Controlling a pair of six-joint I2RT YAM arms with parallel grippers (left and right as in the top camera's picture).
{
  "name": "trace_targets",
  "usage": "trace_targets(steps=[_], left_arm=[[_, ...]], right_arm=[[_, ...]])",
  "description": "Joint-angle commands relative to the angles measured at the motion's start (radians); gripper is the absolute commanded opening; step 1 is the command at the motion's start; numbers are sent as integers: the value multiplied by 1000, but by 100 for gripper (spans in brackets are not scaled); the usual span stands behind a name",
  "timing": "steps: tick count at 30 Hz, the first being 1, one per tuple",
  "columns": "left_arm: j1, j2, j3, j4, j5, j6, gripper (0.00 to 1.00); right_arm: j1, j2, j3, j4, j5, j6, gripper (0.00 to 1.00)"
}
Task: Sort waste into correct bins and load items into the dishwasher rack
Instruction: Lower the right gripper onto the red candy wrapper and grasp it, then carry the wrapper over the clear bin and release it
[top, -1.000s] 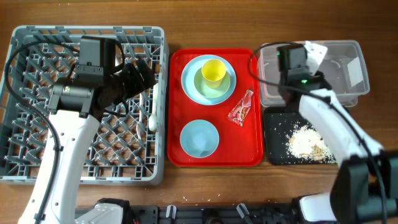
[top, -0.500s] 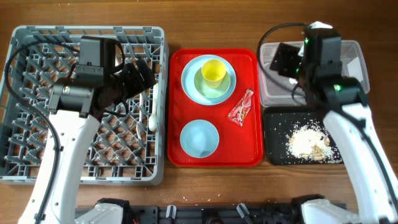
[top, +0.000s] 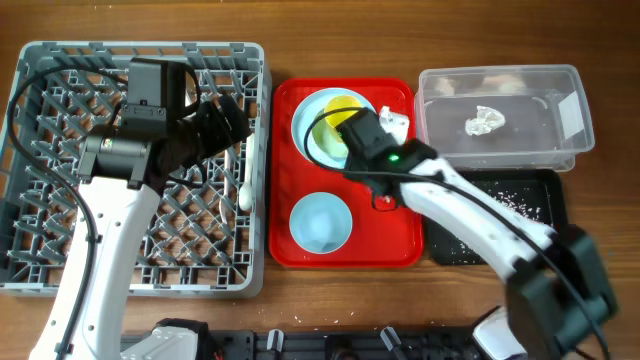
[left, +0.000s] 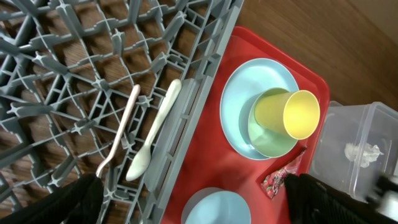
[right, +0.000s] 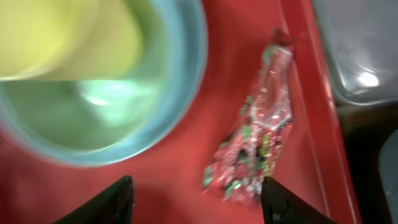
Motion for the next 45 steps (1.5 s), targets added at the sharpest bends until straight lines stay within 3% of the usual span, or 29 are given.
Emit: trace_targets(steps=[1, 8, 12, 14, 15, 18, 22, 25, 29, 36, 39, 40, 42, 43, 45], left_arm=[[3, -11, 4, 3, 7, -13, 100], [3, -11, 4, 3, 7, -13, 100], [3, -11, 4, 3, 7, -13, 100], [3, -11, 4, 2, 7, -13, 100], [3, -11, 4, 3, 7, -13, 100], [3, -11, 4, 3, 7, -13, 100], [3, -11, 4, 3, 7, -13, 100], [3, -11, 4, 3, 7, -13, 100], [3, -11, 4, 3, 7, -13, 100], [3, -11, 4, 3, 7, -13, 100], [3, -11, 4, 3, 7, -13, 100], [3, -11, 4, 3, 7, -13, 100], [3, -11, 4, 3, 7, -13, 100], [3, -11, 4, 3, 7, -13, 100], [3, -11, 4, 3, 7, -13, 100]], right_arm=[[-2, 90, -6, 5, 119, 53, 66], [-2, 209, -6, 25, 118, 46, 66], [-2, 240, -8, 20, 95, 45, 59], [-2, 239, -14, 10, 96, 45, 47], [-2, 239, -14, -3, 95, 45, 31], [-2, 233, -14, -42, 95, 45, 4], [-8, 143, 38, -111, 89, 18, 4], [-26, -17, 95, -119, 127, -60, 4], [-128, -203, 99, -80, 225, -60, 4], [-430, -159, 60, 35, 190, -139, 4], [-492, -85, 57, 114, 99, -208, 12], [-504, -59, 57, 148, 70, -235, 24], [-512, -30, 57, 215, 10, -319, 62], [-512, -32, 58, 229, 0, -346, 73], [-512, -80, 69, 213, -13, -347, 77]])
